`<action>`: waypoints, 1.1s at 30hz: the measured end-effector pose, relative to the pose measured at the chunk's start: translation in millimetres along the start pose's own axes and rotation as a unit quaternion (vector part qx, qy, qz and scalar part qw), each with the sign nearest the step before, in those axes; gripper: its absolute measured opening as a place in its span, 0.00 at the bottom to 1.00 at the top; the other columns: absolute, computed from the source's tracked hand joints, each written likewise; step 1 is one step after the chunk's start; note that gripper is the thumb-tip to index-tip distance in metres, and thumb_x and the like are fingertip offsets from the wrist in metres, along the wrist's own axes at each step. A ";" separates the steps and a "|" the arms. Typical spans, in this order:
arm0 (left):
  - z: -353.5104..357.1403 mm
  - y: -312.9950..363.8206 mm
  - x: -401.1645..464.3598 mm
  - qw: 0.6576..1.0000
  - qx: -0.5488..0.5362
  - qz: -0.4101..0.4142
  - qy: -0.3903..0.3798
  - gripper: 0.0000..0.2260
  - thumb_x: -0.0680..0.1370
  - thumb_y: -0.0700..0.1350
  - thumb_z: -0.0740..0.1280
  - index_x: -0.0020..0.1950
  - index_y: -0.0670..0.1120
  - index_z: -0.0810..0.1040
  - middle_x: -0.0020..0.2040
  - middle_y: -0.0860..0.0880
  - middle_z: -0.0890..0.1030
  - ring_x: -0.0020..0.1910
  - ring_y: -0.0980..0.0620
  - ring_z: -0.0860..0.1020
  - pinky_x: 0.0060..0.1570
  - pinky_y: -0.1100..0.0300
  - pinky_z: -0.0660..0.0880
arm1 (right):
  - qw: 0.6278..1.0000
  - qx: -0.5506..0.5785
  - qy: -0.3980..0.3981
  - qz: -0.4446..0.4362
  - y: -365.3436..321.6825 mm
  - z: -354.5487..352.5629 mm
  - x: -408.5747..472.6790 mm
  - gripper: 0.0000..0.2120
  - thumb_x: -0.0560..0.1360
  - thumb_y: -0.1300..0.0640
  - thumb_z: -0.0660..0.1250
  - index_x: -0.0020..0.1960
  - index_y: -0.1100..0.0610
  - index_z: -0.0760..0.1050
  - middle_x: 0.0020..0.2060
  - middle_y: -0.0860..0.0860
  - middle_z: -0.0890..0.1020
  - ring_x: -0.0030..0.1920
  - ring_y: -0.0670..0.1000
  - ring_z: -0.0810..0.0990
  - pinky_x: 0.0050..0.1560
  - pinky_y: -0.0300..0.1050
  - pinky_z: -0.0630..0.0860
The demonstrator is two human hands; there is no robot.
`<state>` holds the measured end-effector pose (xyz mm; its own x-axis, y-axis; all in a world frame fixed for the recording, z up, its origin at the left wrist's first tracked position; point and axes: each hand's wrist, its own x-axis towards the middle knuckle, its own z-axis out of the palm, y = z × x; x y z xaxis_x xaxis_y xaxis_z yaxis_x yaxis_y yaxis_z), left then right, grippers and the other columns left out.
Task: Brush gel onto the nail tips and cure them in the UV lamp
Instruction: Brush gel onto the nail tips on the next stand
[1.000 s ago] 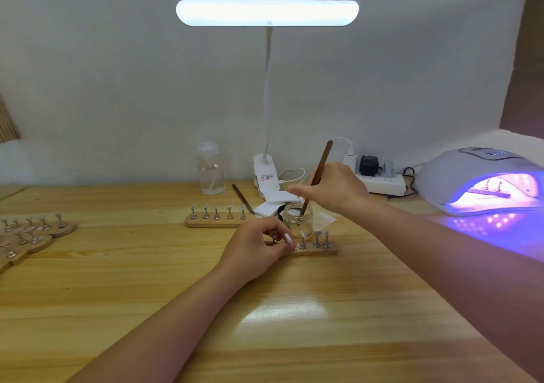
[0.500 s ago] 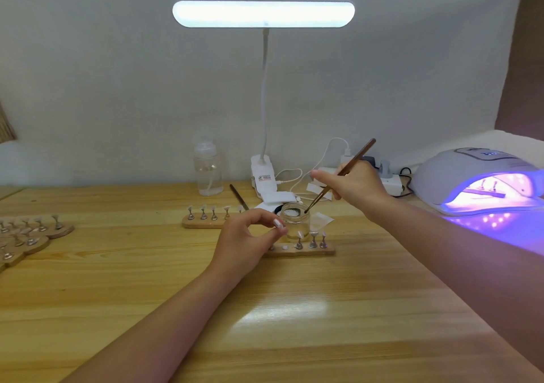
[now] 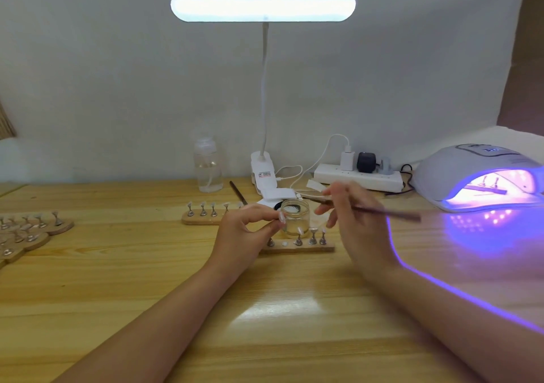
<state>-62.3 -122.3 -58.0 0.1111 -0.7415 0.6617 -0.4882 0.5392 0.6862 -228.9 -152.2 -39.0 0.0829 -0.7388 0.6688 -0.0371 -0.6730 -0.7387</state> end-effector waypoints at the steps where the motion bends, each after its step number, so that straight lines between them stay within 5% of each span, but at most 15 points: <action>1: 0.3 -0.5 0.1 1.000 0.000 0.004 -0.001 0.14 0.68 0.35 0.72 0.37 0.56 0.80 0.36 0.63 0.81 0.41 0.63 0.79 0.49 0.70 0.73 | 1.000 -0.008 -0.015 -0.025 0.8 0.9 -8.7 0.10 0.74 0.48 0.57 0.43 0.51 0.75 0.34 0.49 0.81 0.29 0.44 0.77 0.29 0.36 0.74; 7: 1.2 -1.8 0.2 1.000 -0.006 0.012 0.003 0.13 0.68 0.34 0.72 0.39 0.53 0.81 0.37 0.58 0.82 0.40 0.62 0.80 0.46 0.71 0.73 | 0.990 -0.073 -0.062 -0.102 2.5 1.3 -20.4 0.13 0.74 0.48 0.58 0.41 0.53 0.79 0.35 0.42 0.81 0.37 0.41 0.79 0.40 0.34 0.74; 11: 0.9 -1.5 -0.6 1.000 -0.006 0.014 -0.006 0.11 0.68 0.33 0.72 0.42 0.50 0.82 0.38 0.55 0.82 0.41 0.60 0.80 0.45 0.69 0.73 | 0.988 -0.069 -0.066 -0.118 3.7 2.6 -21.5 0.13 0.75 0.49 0.57 0.41 0.51 0.78 0.35 0.44 0.81 0.37 0.41 0.80 0.40 0.36 0.75; 17: 0.2 0.4 -1.4 1.000 -0.010 -0.018 -0.006 0.10 0.68 0.37 0.73 0.39 0.54 0.82 0.37 0.59 0.83 0.42 0.60 0.80 0.46 0.71 0.73 | 0.984 -0.085 -0.104 -0.118 3.6 3.9 -21.3 0.11 0.73 0.47 0.60 0.47 0.50 0.78 0.38 0.43 0.82 0.40 0.38 0.79 0.40 0.27 0.72; 24: 0.7 -1.1 -0.9 1.000 0.000 -0.005 -0.001 0.13 0.68 0.37 0.73 0.38 0.57 0.81 0.35 0.61 0.82 0.41 0.62 0.80 0.45 0.71 0.73 | 0.973 -0.139 -0.098 -0.154 9.8 4.8 -20.4 0.12 0.75 0.49 0.60 0.47 0.51 0.80 0.38 0.46 0.83 0.39 0.42 0.80 0.40 0.37 0.75; 33: 1.2 -2.2 -0.4 1.000 0.009 0.009 0.012 0.14 0.68 0.37 0.74 0.38 0.59 0.80 0.35 0.65 0.81 0.40 0.65 0.79 0.43 0.74 0.71 | 0.971 -0.159 -0.093 -0.155 9.9 3.8 -22.0 0.14 0.75 0.49 0.59 0.47 0.54 0.81 0.38 0.47 0.83 0.40 0.43 0.80 0.41 0.37 0.75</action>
<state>-62.3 -123.7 -60.1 0.1234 -0.7215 0.6813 -0.5050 0.5454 0.6690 -227.3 -142.4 -61.3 0.3164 -0.5000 0.8062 -0.2844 -0.8607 -0.4222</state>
